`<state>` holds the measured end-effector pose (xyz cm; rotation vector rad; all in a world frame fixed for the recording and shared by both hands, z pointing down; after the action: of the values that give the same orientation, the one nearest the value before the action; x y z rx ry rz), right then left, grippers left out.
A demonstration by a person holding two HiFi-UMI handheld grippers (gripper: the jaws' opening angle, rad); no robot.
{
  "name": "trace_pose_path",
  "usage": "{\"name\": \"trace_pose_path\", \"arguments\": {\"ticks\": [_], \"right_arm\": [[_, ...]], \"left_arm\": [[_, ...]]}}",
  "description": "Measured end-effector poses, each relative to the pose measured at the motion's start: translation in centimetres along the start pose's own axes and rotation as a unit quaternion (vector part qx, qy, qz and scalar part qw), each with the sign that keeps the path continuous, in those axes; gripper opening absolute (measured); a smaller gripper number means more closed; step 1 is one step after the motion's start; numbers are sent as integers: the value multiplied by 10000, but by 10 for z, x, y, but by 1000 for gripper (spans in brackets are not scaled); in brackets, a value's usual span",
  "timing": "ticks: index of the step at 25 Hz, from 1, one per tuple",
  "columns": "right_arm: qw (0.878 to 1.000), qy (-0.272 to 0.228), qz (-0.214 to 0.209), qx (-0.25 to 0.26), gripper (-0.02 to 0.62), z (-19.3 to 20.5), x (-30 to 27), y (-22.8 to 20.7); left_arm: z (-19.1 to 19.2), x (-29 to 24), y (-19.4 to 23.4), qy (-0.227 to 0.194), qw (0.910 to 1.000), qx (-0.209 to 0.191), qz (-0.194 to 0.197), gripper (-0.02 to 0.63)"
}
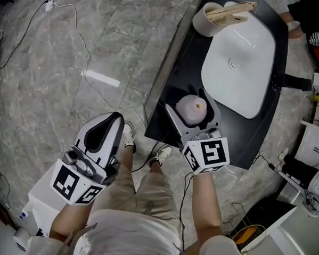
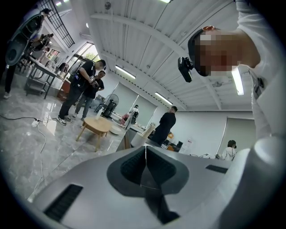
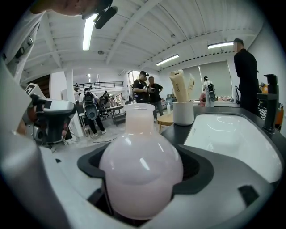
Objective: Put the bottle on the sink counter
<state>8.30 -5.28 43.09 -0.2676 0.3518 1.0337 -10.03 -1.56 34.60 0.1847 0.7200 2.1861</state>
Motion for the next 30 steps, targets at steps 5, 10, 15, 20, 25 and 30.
{"name": "trace_pose_path", "arguments": {"ticks": [5, 10, 15, 20, 25, 30], "right_arm": [[9997, 165, 10, 165, 423, 3, -4, 1], [9991, 318, 39, 287, 423, 6, -8, 1], [9985, 332, 22, 443, 423, -4, -13, -7], [9978, 436, -46, 499, 423, -1, -24, -7], [9946, 656, -90, 796, 423, 4, -29, -1], [9931, 786, -132, 859, 423, 5, -31, -1]], "left_arm": [[1, -2, 4, -14, 10000, 50, -33, 17], [4, -5, 5, -51, 9999, 126, -32, 17], [0, -8, 8, -71, 9999, 139, -22, 17], [3, -8, 11, -62, 9998, 182, -62, 17], [5, -8, 12, -60, 9998, 198, -58, 17], [4, -12, 11, -77, 9997, 233, -39, 17]]}}
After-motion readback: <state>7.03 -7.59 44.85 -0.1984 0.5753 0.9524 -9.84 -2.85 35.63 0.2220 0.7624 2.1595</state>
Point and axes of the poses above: the fingertips, and each gripper's own axes: x backward along the fingers, y to its left, z out of its underside, the point moved 3 cm from there along x, backward along the fingers, and after that the axes turned 6 degrees about x, right-handed, at the moved point
